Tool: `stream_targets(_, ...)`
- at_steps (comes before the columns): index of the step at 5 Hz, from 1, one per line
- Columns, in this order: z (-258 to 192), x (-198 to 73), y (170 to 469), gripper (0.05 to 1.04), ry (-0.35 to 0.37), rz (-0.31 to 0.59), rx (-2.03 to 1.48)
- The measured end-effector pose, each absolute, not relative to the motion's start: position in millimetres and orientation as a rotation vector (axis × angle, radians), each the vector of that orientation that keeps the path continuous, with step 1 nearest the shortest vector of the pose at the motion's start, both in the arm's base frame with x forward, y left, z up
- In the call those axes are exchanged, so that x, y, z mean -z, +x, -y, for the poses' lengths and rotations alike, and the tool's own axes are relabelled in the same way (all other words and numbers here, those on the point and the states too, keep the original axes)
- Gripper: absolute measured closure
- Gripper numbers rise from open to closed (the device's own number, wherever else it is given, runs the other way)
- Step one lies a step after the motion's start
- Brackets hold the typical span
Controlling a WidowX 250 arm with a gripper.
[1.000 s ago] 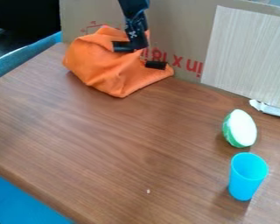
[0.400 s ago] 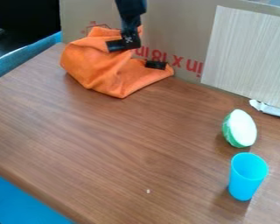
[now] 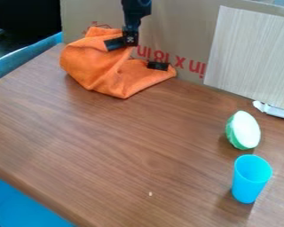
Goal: Fold the cloth from bottom left to top right
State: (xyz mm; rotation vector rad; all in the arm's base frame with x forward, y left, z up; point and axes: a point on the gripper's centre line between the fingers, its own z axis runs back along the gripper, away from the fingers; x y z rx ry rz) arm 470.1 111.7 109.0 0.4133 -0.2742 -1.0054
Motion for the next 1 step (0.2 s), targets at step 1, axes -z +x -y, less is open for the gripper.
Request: stream_targets(1, -101.5, -125.3, 473.6, 0.083, 0.319, 0.285, 1.044)
